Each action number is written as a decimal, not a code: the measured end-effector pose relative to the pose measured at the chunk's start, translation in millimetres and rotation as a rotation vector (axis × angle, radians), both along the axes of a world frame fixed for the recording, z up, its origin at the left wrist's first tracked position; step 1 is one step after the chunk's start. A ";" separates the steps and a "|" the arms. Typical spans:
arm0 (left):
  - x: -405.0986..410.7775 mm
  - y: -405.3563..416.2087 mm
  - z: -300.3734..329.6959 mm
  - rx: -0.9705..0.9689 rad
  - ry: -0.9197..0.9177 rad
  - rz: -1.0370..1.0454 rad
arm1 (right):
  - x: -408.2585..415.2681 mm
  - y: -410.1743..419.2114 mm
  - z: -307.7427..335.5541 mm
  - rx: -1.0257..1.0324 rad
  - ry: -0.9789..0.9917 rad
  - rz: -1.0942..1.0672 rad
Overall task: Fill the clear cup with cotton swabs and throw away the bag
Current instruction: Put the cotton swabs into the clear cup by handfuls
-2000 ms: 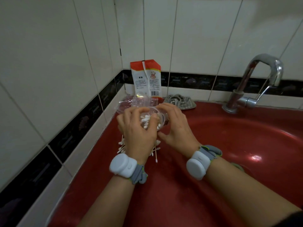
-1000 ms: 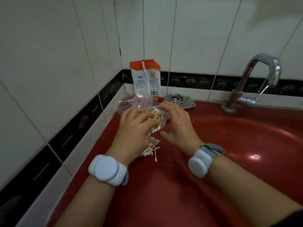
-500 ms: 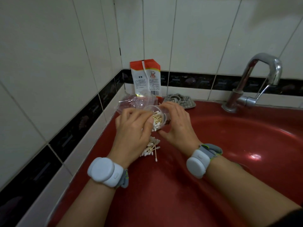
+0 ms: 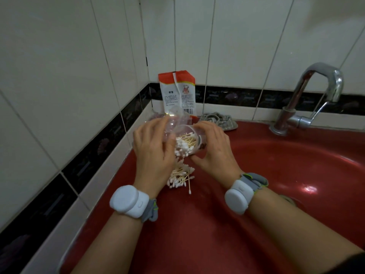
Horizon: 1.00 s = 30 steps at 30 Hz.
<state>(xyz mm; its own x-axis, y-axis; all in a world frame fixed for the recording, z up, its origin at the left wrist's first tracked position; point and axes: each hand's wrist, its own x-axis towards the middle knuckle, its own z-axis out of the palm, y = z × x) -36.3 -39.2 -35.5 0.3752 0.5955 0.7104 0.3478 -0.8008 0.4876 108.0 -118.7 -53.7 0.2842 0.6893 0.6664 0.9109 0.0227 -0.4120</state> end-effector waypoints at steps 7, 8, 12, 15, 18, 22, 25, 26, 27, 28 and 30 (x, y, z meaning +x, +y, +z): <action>-26.3 46.0 11.6 -0.404 0.113 0.134 | 2.9 -1.3 4.5 0.028 0.041 -0.067; -30.0 50.8 9.2 -0.438 0.188 0.155 | 3.2 -1.7 4.5 0.024 0.045 -0.076; -33.4 59.6 -1.9 -0.533 0.529 0.164 | 3.6 -1.7 2.3 -0.002 0.053 -0.088; -22.1 63.6 -7.1 -0.603 0.757 0.137 | 3.5 -2.8 -0.6 -0.016 0.062 -0.099; -10.1 65.4 -11.1 -0.677 0.802 0.082 | 4.5 -5.1 -3.0 -0.034 0.064 -0.105; -6.1 66.1 -11.6 -0.726 0.816 -0.042 | 5.9 -6.6 -4.9 -0.029 0.073 -0.107; -4.1 68.9 -12.4 -0.730 0.816 -0.065 | 6.7 -7.1 -6.1 -0.030 0.075 -0.111; -3.0 69.3 -12.0 -0.730 0.822 -0.070 | 6.8 -7.3 -6.4 -0.031 0.074 -0.112; -2.3 69.1 -10.8 -0.731 0.830 -0.080 | 6.9 -7.2 -6.5 -0.030 0.072 -0.111; -1.1 69.0 -9.3 -0.735 0.841 -0.094 | 6.9 -7.5 -6.4 -0.032 0.072 -0.110; 1.2 69.2 -5.8 -0.729 0.875 -0.123 | 6.9 -7.3 -6.2 -0.034 0.072 -0.109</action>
